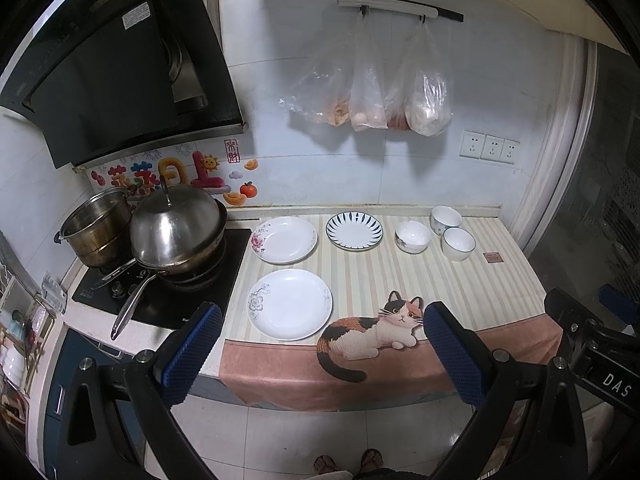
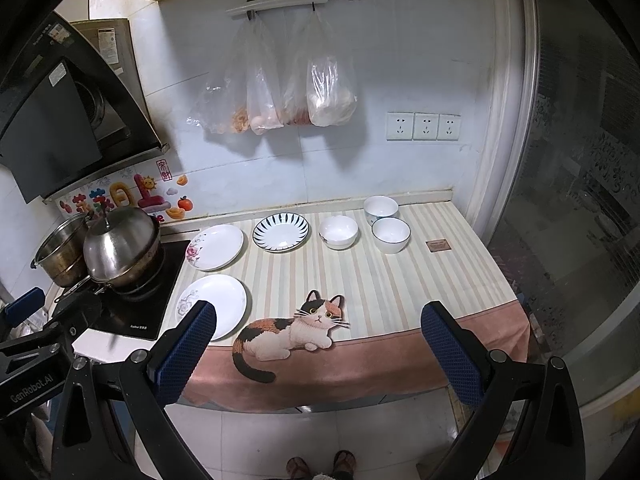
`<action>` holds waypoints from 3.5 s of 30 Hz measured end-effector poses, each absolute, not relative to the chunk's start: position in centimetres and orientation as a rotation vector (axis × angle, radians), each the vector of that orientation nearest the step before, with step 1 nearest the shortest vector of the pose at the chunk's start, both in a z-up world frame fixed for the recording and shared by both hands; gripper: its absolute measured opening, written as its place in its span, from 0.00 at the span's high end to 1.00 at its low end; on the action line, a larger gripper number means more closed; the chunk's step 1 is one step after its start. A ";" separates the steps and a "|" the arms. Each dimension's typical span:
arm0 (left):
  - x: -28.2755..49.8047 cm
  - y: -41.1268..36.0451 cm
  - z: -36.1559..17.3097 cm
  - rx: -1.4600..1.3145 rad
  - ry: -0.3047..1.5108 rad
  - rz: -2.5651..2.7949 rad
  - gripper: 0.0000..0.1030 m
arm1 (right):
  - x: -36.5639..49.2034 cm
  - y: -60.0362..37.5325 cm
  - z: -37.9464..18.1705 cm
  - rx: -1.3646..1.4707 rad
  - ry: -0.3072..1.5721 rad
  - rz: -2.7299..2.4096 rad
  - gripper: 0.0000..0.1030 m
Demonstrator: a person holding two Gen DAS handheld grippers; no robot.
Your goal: Organize plates and bowls
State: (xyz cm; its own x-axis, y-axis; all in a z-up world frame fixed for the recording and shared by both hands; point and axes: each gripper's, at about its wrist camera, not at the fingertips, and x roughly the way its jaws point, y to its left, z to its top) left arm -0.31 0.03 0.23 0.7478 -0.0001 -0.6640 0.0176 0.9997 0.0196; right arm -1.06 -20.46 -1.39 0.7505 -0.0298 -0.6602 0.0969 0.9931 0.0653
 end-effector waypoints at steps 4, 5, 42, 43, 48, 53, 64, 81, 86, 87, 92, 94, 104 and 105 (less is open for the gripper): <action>-0.3 0.1 0.2 0.025 0.725 -0.009 0.00 | -0.9 -20.4 -1.4 0.098 0.719 -0.070 0.00; -0.2 0.1 0.2 0.024 0.726 -0.009 0.00 | -0.8 -20.4 -1.3 0.098 0.719 -0.069 0.00; 7.0 7.3 -8.3 -0.011 0.817 0.065 0.00 | 5.8 -17.1 -10.0 0.222 0.879 0.058 0.00; 8.1 8.1 -9.6 -0.012 0.840 0.089 0.00 | 6.7 -16.8 -11.4 0.233 0.910 0.076 0.00; 14.3 12.1 -17.1 -0.076 1.030 0.122 0.00 | 13.5 -14.8 -20.2 0.243 1.071 0.162 0.00; 20.2 14.9 -24.1 -0.112 1.160 0.184 0.01 | 21.1 -12.3 -27.8 0.217 1.159 0.234 0.00; 29.9 19.2 -35.5 -0.310 1.391 0.161 0.22 | 36.0 -6.6 -40.1 0.184 1.380 0.395 0.17; 31.2 16.6 -36.9 -0.300 1.452 0.098 0.59 | 40.6 -3.2 -45.2 0.130 1.495 0.517 0.82; 31.3 13.6 -34.1 -0.262 1.417 0.066 0.59 | 39.8 -5.7 -44.5 0.162 1.505 0.515 0.82; 31.3 12.9 -33.4 -0.259 1.411 0.054 0.59 | 39.6 -6.4 -44.2 0.169 1.504 0.509 0.82; 31.6 9.6 -32.0 -0.218 1.386 -0.017 0.59 | 38.6 -10.5 -41.9 0.215 1.476 0.479 0.82; 31.8 8.2 -31.6 -0.203 1.384 -0.049 0.59 | 38.2 -12.3 -40.8 0.235 1.463 0.454 0.82; 33.4 0.4 -34.1 -0.133 1.423 -0.186 0.59 | 36.8 -21.0 -39.1 0.282 1.413 0.320 0.81; 33.6 -0.2 -34.4 -0.125 1.428 -0.191 0.59 | 36.6 -22.0 -39.5 0.294 1.418 0.300 0.81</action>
